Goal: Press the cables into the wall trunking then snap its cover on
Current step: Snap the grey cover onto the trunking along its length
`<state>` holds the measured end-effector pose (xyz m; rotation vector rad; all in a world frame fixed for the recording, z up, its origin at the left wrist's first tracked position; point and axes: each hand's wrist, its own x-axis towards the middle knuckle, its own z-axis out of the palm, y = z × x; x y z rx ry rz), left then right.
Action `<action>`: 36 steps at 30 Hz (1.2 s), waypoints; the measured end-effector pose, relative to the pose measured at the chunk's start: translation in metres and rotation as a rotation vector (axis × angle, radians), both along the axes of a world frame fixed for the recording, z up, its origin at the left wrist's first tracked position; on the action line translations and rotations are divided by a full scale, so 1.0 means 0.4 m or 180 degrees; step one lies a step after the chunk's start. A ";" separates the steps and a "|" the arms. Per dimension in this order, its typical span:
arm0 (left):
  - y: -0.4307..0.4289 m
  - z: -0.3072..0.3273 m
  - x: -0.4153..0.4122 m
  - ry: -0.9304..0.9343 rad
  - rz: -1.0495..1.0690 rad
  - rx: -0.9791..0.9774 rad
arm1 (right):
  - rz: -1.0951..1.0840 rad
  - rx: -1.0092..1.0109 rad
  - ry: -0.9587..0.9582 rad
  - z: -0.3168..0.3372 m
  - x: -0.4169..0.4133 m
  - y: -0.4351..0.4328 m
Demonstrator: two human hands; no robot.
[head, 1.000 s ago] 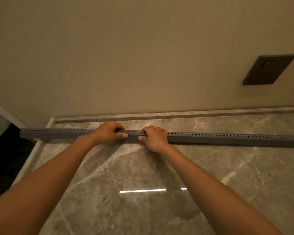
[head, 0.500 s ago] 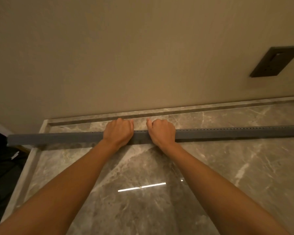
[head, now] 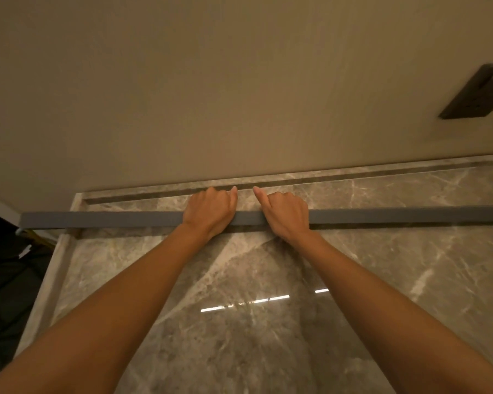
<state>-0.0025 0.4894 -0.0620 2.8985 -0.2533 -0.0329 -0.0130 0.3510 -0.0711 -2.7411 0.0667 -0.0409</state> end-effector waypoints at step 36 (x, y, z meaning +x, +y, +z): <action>0.467 0.069 -0.059 0.0411 -0.0550 0.0284 | 0.1127 -0.0062 0.0422 0.052 -0.065 0.354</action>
